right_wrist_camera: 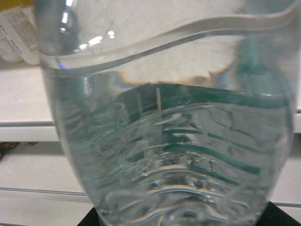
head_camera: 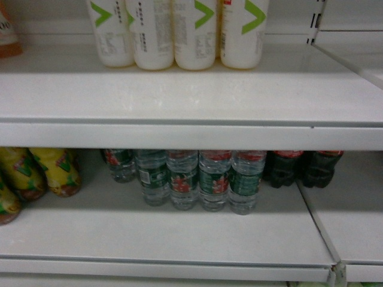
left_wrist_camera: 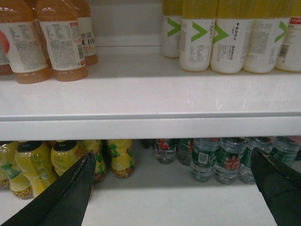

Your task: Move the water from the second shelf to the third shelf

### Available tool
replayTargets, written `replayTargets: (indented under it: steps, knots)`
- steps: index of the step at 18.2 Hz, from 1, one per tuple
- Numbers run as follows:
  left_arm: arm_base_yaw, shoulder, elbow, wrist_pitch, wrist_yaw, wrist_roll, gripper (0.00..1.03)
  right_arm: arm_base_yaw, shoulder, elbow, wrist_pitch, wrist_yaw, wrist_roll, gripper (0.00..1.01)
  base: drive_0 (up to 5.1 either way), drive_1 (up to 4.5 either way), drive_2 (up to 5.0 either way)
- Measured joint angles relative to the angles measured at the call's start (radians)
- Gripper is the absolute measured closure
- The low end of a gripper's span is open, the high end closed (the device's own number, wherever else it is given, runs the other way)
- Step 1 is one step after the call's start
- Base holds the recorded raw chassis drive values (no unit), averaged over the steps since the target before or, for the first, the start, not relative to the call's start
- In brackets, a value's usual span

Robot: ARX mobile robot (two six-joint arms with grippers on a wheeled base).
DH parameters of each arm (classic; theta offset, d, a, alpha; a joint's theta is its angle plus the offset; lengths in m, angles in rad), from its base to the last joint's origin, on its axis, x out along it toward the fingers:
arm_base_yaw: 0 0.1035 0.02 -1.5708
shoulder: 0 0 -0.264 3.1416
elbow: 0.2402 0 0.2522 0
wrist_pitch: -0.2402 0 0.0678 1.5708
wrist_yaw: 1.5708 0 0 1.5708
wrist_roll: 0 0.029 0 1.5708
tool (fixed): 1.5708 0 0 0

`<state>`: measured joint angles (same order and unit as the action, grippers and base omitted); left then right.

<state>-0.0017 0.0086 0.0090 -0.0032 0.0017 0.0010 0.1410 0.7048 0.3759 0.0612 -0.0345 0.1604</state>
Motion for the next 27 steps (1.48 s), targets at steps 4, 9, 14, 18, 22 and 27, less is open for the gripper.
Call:
replayTargets:
  steps: [4, 9, 14, 18, 22, 27]
  knots:
    - [0.0, 0.0, 0.0, -0.002, 0.0, 0.0, 0.05, 0.0, -0.001, 0.002, 0.006, 0.0, 0.0, 0.62, 0.0, 0.0, 0.0]
    - [0.001, 0.0, 0.0, -0.002, -0.002, 0.0, 0.05, -0.009, 0.0, 0.002, 0.005, 0.0, 0.0, 0.62, -3.8, 1.91, 1.9]
    - [0.001, 0.0, 0.0, 0.0, -0.002, 0.0, 0.05, -0.01, -0.001, 0.002, 0.002, 0.0, 0.0, 0.62, -4.8, 2.39, 2.4]
    - [0.001, 0.0, 0.0, 0.0, -0.002, 0.0, 0.05, -0.01, -0.001, 0.002, 0.0, 0.0, 0.0, 0.62, -4.8, 2.39, 2.4]
    - [0.001, 0.0, 0.0, 0.0, -0.002, 0.0, 0.05, -0.01, -0.001, 0.002, 0.002, 0.0, 0.0, 0.62, -4.8, 2.39, 2.4]
    - [0.001, 0.0, 0.0, 0.0, -0.002, 0.0, 0.05, -0.01, -0.001, 0.002, 0.002, 0.0, 0.0, 0.62, -4.8, 2.39, 2.4]
